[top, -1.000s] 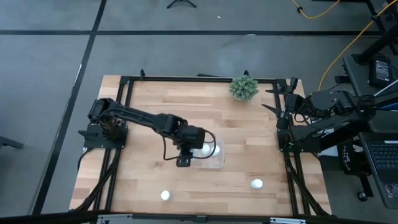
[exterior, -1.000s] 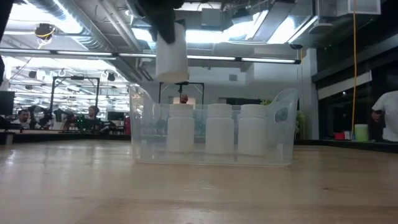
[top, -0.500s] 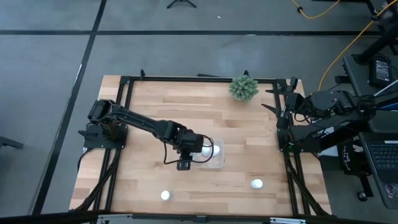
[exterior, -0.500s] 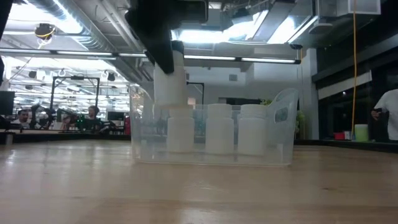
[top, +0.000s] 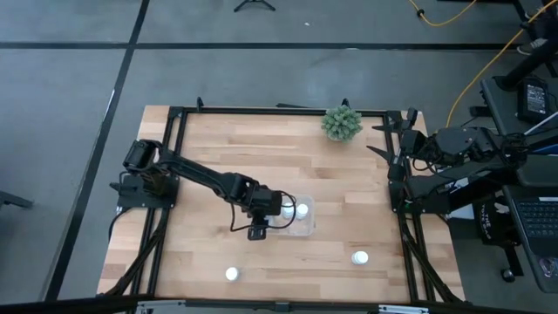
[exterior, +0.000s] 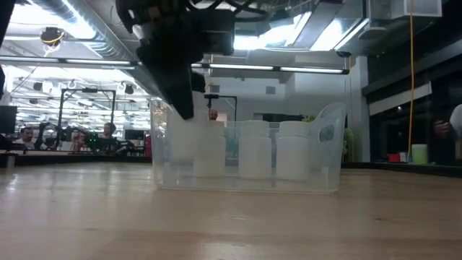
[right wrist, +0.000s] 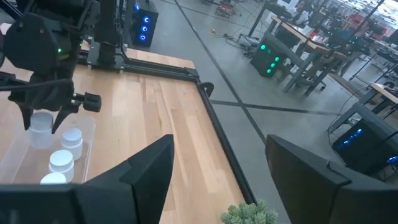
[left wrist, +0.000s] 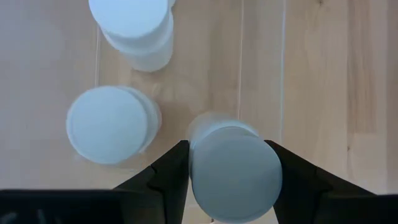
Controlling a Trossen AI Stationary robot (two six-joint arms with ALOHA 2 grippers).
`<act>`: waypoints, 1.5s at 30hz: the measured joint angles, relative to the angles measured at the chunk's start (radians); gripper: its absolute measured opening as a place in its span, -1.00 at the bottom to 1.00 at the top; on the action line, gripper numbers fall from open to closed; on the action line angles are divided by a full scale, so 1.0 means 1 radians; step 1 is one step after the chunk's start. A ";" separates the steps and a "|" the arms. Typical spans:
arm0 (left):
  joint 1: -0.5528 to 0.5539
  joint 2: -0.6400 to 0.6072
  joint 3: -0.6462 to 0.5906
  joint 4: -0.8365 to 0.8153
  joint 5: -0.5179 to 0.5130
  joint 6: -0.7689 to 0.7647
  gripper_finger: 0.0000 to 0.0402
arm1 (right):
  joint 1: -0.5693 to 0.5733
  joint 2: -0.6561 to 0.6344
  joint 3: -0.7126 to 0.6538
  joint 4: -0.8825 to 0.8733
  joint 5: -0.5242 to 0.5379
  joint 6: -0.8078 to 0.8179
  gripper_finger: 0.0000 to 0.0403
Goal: Pick and place pill bottles into a basket
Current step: Put the white pill bottle into the transparent bin
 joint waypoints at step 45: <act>-0.021 0.045 0.328 -0.504 0.006 0.117 0.13 | 0.002 0.000 0.000 0.013 -0.080 0.003 0.26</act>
